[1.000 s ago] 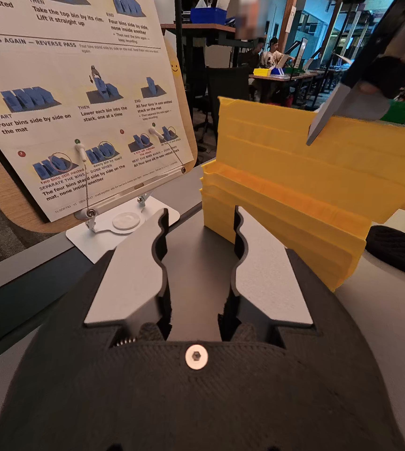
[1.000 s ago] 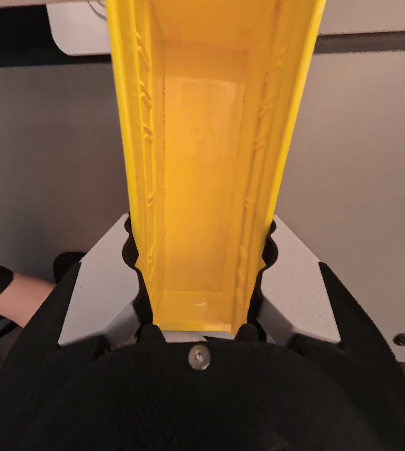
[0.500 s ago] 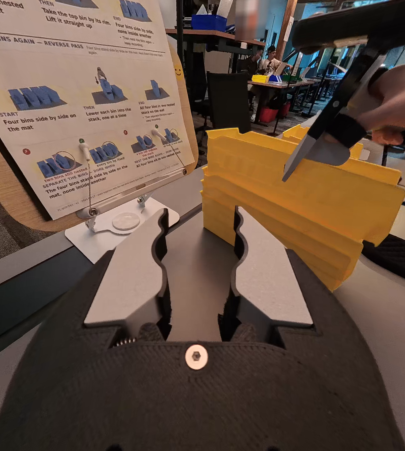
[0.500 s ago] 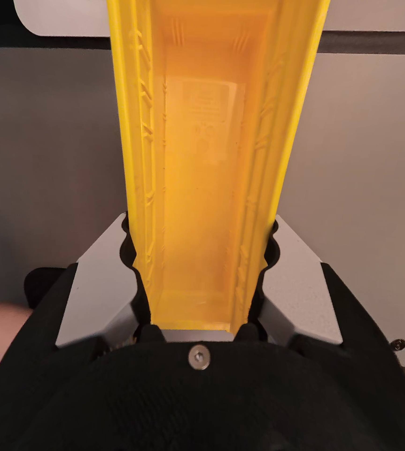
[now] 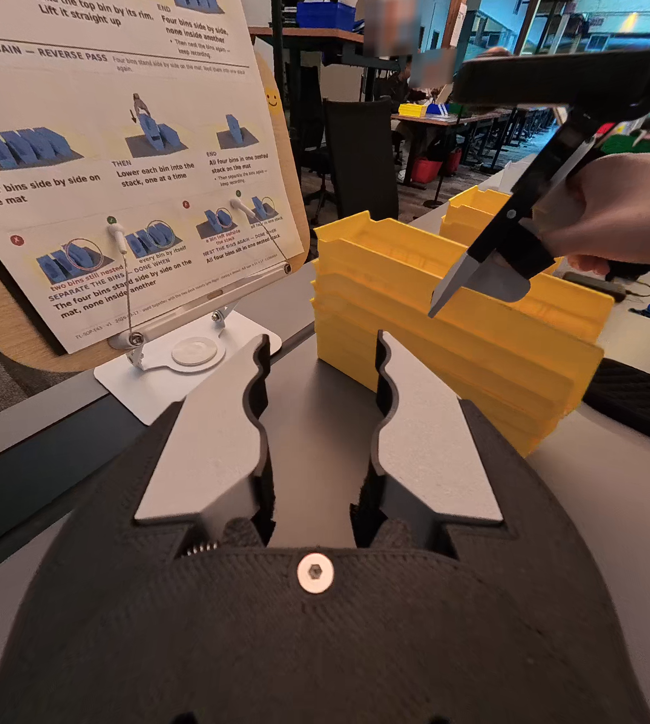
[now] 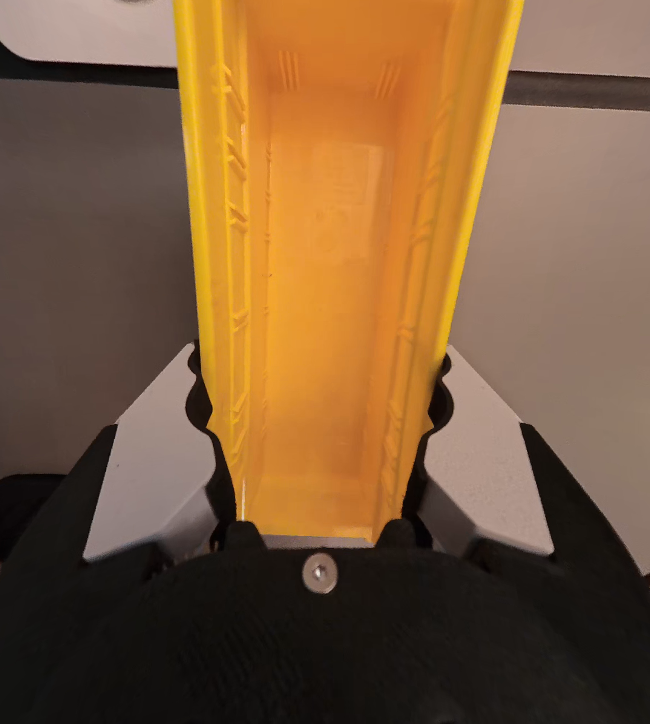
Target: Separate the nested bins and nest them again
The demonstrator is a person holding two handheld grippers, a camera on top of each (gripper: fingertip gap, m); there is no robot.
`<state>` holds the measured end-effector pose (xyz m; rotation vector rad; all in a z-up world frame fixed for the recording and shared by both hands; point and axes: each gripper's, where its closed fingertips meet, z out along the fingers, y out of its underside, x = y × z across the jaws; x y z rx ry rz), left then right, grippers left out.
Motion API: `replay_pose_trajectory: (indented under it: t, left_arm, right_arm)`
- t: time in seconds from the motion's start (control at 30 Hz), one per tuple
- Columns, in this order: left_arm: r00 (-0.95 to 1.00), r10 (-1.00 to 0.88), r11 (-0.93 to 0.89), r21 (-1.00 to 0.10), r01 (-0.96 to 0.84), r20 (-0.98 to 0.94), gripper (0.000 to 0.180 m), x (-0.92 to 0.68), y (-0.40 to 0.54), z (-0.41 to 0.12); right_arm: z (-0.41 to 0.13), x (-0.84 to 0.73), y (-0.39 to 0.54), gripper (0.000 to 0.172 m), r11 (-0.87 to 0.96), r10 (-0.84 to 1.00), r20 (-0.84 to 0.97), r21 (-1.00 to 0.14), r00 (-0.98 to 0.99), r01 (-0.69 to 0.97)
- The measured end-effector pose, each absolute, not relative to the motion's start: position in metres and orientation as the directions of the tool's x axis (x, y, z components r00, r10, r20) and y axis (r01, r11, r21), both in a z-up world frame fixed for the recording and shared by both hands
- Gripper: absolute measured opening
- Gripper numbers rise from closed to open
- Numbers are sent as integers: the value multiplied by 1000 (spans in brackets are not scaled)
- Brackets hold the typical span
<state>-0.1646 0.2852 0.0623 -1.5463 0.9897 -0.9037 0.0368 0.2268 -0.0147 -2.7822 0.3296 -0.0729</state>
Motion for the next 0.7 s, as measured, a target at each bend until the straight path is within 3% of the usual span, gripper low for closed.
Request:
replay_pose_trajectory:
  t: [0.37,0.5,0.63,0.7]
  left_arm:
    - [369,-928,-122,-978,-171,51,53,-162,285,56]
    - [366,-929,-122,-979,-166,53,53,-162,284,57]
    - [373,-926,-118,-978,-170,47,53,-164,284,57]
    - [378,-924,-120,-980,-162,51,53,-166,285,59]
  right_arm:
    - [-24,37,231,122,-917,-226,7,-339,974,-210]
    - [-26,36,233,131,-913,-224,-6,-350,975,-212]
    - [-9,22,234,150,-889,-101,-22,-446,995,-100]
    - [31,10,234,150,-803,-5,8,-595,1000,1]
